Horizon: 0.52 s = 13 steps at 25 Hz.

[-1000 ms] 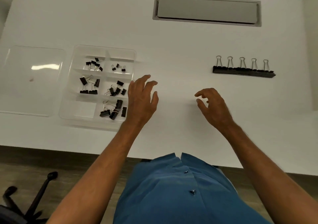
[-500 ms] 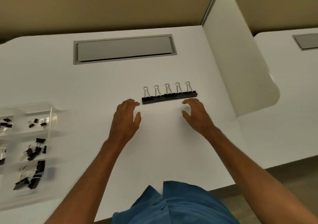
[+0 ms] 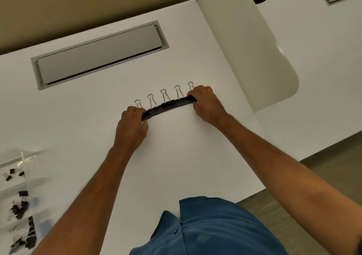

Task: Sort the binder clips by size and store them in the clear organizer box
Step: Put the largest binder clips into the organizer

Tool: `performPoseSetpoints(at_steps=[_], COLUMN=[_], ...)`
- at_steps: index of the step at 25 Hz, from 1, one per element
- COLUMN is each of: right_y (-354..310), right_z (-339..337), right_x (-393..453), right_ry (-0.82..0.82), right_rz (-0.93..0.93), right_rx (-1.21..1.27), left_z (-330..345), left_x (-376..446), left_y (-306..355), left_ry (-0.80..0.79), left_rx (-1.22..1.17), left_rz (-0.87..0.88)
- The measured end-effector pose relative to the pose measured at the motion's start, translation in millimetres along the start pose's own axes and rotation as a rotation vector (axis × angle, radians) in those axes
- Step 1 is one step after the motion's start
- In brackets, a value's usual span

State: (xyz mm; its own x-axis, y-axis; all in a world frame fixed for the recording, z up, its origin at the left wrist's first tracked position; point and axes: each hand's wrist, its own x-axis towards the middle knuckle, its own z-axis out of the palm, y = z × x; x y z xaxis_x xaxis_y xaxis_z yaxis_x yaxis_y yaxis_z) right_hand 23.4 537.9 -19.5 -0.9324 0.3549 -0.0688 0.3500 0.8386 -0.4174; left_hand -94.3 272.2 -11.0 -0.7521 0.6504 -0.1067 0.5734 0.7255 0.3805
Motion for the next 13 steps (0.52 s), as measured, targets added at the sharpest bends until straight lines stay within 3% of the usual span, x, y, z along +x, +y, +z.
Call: performPoseSetpoints(at_steps=[6,13], right_y=[1.4,-19.7], right_z=[-12.6,-28.8], right_x=[13.1,17.0], right_ry=[-0.026,0.002], right_rz=[0.088,-0.067], right_rx=[0.197,0.142], left_z=[2.9,3.8], left_x=[16.0,24.9], left_y=[-2.3,-3.7], left_ry=[0.0,-0.036], left_rx=[-0.103,-0.17], left_rz=[-0.075,-0.147])
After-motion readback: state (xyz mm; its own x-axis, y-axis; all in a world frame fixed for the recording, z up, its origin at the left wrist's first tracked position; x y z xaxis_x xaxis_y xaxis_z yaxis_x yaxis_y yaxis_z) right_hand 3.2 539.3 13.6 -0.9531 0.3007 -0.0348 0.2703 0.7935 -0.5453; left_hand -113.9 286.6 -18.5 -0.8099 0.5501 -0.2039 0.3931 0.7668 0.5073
